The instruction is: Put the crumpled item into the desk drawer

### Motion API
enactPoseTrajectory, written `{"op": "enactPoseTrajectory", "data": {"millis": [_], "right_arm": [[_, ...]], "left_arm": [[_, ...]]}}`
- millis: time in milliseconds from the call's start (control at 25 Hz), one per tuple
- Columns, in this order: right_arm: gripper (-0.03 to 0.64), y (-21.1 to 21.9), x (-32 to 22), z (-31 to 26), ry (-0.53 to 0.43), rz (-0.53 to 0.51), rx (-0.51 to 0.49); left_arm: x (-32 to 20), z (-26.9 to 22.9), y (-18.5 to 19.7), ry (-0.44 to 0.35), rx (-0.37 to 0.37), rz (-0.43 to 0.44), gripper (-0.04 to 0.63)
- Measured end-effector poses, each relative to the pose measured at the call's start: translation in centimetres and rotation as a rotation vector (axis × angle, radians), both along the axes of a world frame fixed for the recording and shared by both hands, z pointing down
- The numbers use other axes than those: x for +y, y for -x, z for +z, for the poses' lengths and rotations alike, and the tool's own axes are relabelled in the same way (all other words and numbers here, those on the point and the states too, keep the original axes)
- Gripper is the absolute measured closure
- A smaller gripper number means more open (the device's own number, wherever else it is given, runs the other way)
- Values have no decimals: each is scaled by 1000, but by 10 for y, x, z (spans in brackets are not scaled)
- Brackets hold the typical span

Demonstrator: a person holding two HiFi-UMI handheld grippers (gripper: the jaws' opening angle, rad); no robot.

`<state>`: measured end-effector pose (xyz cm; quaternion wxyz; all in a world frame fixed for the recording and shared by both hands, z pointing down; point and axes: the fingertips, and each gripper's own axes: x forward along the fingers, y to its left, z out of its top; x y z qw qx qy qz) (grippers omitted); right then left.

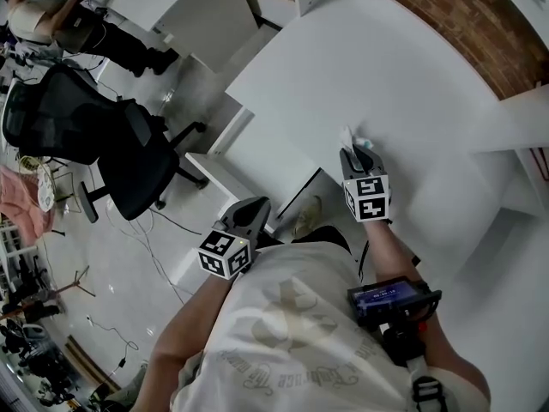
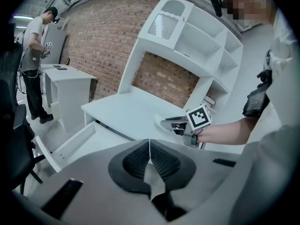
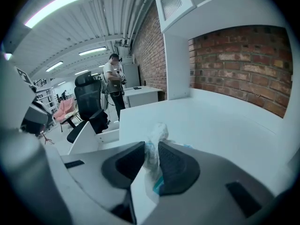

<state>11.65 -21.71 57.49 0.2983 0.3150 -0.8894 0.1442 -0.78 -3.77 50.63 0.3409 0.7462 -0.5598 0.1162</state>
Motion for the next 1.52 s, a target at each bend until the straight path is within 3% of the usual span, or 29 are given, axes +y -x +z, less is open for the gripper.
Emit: {"op": "enactPoseTrajectory", "data": {"millis": [360, 680, 1160, 1520], "right_arm": [[515, 25, 31, -6, 42, -47, -49], [515, 59, 52, -18, 176, -31, -171], [515, 122, 82, -18, 192, -142, -112], [514, 157, 107, -2, 220, -217, -52]], "left_arm": [[17, 3, 21, -18, 30, -21, 572], [27, -6, 51, -55, 63, -46, 572], [38, -14, 103, -85, 81, -90, 572], [58, -5, 125, -54, 111, -130, 572]]}}
